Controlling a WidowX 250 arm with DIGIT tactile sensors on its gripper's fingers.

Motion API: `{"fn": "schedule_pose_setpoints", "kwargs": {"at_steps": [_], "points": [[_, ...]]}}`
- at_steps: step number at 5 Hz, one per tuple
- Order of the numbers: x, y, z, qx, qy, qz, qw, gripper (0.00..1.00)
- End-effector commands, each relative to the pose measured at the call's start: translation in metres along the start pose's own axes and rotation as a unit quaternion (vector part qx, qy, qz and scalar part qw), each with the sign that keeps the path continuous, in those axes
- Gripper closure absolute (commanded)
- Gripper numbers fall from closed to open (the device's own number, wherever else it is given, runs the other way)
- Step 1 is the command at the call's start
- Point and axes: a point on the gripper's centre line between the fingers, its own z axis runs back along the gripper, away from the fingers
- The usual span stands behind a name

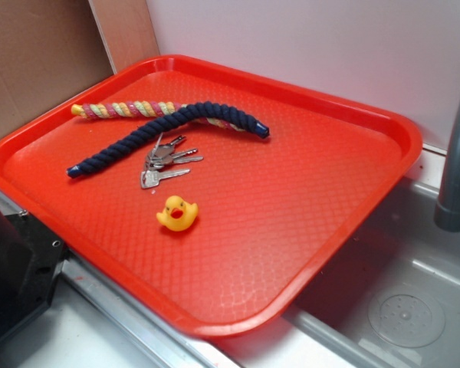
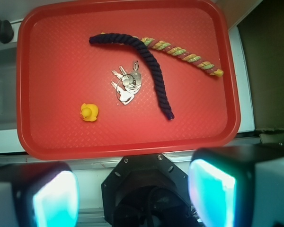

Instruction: Grab the blue rope.

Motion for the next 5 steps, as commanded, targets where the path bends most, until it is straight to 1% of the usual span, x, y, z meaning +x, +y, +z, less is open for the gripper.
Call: {"fn": "schedule_pose_setpoints", "kwargs": {"at_steps": [1,2,3,4,5], "points": [[0.000,0.000,0.000,0.000,0.000,0.000,1.000,0.00],[0.013,0.008,-0.010,0.029,-0.016,0.013,0.999,0.00],[0.021,0.018,-0.024,0.033,-0.030,-0.004,0.999,0.00],[0.035,0.029,-0.050,0.028,-0.040,-0.015,0.999,0.00],[0.047,0.042,-0.080,0.018,-0.044,-0.016,0.999,0.00]]}}
